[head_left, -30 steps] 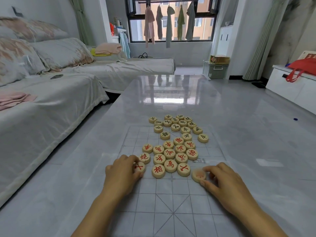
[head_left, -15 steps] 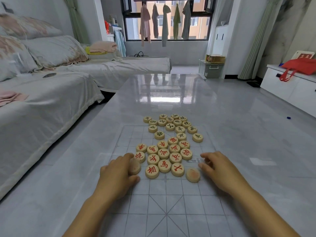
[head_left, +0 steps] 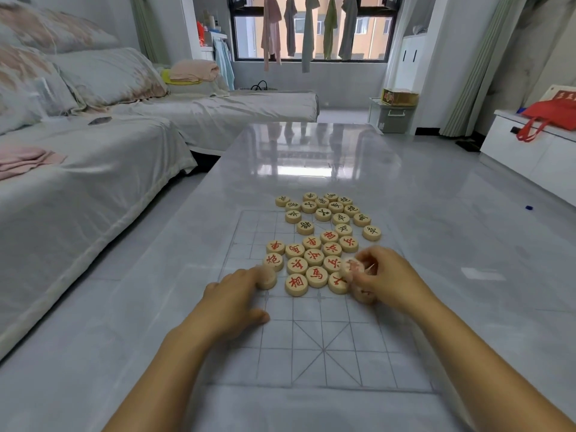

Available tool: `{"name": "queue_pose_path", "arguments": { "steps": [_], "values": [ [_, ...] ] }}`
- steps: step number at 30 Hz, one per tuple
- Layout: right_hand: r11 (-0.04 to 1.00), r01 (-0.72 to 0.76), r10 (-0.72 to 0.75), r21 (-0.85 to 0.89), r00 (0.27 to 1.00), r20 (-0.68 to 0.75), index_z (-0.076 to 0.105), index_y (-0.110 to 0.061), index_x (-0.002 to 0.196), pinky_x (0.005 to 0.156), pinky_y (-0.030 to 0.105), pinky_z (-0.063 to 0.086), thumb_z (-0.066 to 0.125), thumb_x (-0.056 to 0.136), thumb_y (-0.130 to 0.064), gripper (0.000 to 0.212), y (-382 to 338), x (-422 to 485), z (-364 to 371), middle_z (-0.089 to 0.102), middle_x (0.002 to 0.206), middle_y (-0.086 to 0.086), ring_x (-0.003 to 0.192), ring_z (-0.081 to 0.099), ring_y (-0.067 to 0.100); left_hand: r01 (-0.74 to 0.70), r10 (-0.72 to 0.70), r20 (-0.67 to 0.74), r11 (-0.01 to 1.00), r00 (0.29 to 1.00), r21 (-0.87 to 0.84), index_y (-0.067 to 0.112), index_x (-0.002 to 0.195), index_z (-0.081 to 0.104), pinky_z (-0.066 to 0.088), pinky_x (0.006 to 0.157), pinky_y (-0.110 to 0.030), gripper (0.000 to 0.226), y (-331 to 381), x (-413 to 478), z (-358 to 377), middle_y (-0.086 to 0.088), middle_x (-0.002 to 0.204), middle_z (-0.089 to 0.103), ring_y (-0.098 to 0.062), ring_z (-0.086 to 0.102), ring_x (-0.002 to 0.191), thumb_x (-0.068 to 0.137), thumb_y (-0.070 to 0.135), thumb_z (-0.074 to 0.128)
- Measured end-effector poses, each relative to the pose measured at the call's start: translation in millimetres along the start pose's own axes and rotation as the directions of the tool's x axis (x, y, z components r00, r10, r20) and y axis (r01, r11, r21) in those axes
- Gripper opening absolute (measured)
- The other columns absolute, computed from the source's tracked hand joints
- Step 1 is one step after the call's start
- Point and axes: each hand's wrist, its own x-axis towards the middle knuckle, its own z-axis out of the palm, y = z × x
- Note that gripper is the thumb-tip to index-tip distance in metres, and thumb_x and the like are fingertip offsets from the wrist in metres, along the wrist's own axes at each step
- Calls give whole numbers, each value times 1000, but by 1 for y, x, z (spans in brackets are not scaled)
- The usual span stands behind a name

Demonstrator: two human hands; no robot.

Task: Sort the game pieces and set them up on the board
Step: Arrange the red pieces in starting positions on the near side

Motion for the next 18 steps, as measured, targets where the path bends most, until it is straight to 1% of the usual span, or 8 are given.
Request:
{"name": "queue_pose_path", "arguments": {
  "steps": [2,4,6,8,11,14,16,18],
  "values": [
    [992,110,-117,54,984,136,52,-32,102,73,16,43,66,80,-31,25,-8,-34,6,53,98,-13,87,53,5,-19,19,5,1000,1000,21,27,142,24,27,111,-35,73,-1,-5,0,5,150,31,-16,33,135,82,37,64],
    [979,197,-204,51,941,271,49,-39,102,72,12,42,65,80,-33,28,-10,-62,15,51,100,-20,90,51,-3,-30,32,-35,998,999,54,26,142,26,28,111,-35,71,1,-10,1,5,151,28,-16,33,136,83,37,63],
    [965,261,-258,35,909,328,46,-42,105,75,6,39,65,80,-33,32,-5,-77,21,47,102,-24,93,46,-12,-46,53,-107,996,993,73,25,140,31,29,110,-34,64,3,-15,3,4,148,32,-16,35,134,84,35,62],
    [955,296,-285,23,892,350,46,-43,108,79,3,36,64,81,-30,35,0,-82,21,45,104,-26,98,41,-15,-70,73,-164,997,984,23,25,135,40,31,107,-31,55,6,-20,6,5,143,39,-16,40,129,85,33,62],
    [943,333,-313,18,866,391,45,-43,119,89,4,34,62,83,-28,42,3,-84,20,41,109,-27,105,40,-12,-86,78,-193,996,978,-36,26,128,47,35,103,-29,46,14,-25,10,5,132,47,-15,47,120,85,31,62],
    [943,332,-301,-10,869,393,36,-42,131,96,10,33,62,82,-39,56,1,-89,22,36,116,-25,110,37,-8,-84,76,-174,996,982,-36,25,124,51,41,99,-31,41,22,-24,9,5,120,54,-12,52,106,85,30,62],
    [950,302,-263,-74,907,328,34,-41,128,96,16,35,64,76,-50,61,0,-92,26,36,115,-21,109,37,-3,-83,76,-154,996,985,-42,24,123,52,42,98,-30,39,26,-22,9,7,112,56,-9,53,96,85,29,62],
    [955,279,-246,-100,935,256,40,-38,113,90,19,40,65,73,-53,50,-2,-95,30,39,109,-18,103,40,1,-82,76,-139,996,987,-36,24,122,52,42,97,-30,38,28,-21,9,9,106,54,-9,53,93,86,29,62]
  ]
}}
